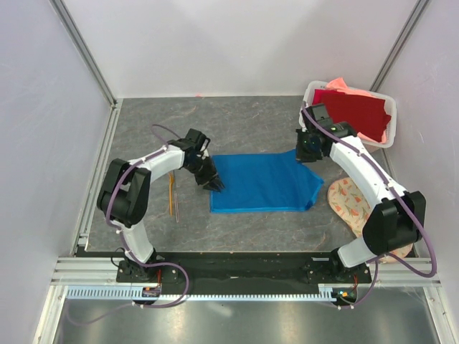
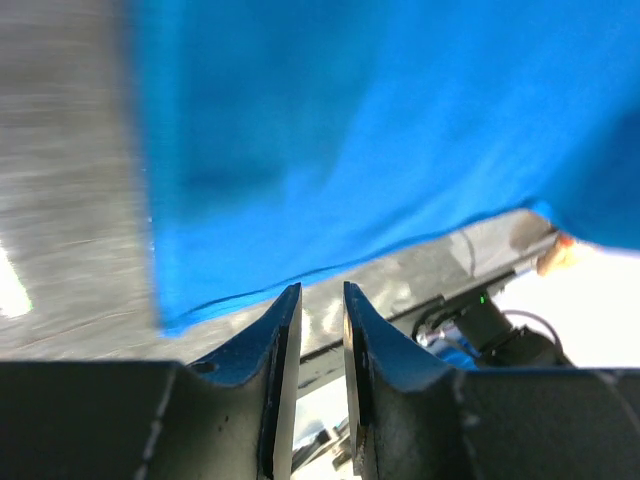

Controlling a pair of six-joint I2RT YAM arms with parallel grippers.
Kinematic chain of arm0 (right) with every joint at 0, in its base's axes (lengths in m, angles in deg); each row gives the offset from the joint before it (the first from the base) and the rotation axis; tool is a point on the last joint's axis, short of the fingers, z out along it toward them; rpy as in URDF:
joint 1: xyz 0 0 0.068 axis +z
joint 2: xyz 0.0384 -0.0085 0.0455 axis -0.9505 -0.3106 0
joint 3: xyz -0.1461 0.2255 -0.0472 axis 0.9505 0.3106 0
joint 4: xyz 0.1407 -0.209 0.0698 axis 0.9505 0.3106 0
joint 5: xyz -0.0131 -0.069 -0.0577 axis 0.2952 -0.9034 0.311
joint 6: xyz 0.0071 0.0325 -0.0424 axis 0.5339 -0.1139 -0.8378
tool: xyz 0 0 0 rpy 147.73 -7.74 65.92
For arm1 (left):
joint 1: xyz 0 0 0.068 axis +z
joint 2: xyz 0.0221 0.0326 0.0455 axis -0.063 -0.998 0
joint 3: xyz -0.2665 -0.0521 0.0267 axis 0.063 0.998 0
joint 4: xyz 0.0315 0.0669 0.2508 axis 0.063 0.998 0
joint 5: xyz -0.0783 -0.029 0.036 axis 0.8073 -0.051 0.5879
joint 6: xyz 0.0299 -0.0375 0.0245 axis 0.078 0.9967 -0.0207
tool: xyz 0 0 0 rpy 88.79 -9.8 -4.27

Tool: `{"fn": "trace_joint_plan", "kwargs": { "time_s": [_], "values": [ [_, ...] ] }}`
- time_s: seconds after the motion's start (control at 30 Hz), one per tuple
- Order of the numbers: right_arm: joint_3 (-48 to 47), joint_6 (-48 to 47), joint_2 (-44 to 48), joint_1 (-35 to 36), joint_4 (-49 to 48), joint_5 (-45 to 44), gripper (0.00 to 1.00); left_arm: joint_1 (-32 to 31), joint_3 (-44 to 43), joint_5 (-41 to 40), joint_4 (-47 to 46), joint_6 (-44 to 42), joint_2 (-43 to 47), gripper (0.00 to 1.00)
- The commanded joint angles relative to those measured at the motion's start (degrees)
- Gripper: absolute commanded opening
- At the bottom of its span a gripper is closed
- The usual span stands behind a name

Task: Fold the napkin into a case and place the utensils inside
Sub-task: Fold the rectangle-folded napkin at the center of the board.

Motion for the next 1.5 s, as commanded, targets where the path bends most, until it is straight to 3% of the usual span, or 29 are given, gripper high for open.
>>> {"fn": "trace_joint_plan", "kwargs": {
  "time_s": [0.0,0.47,0.83,1.47],
  "values": [
    [-3.5,6.8,-2.5,4.1,-2.3,5.4,0.0,1.2,4.2,-2.3,-0.2,-1.6,3.2,0.3],
    [-6.8,26.9,-11.9,13.1,-14.1,15.7,0.0,1.3,9.4,-7.0,-0.5,-2.8,4.4,0.29],
    [-9.8,35.2,-19.4,18.9,-20.3,18.3,0.0,1.3,13.5,-8.6,-3.1,-2.7,3.9,0.27],
    [-15.3,33.1,-32.8,22.9,-23.4,22.5,0.0,1.3,15.4,-8.2,-4.0,-1.9,6.7,0.25]
  ]
}}
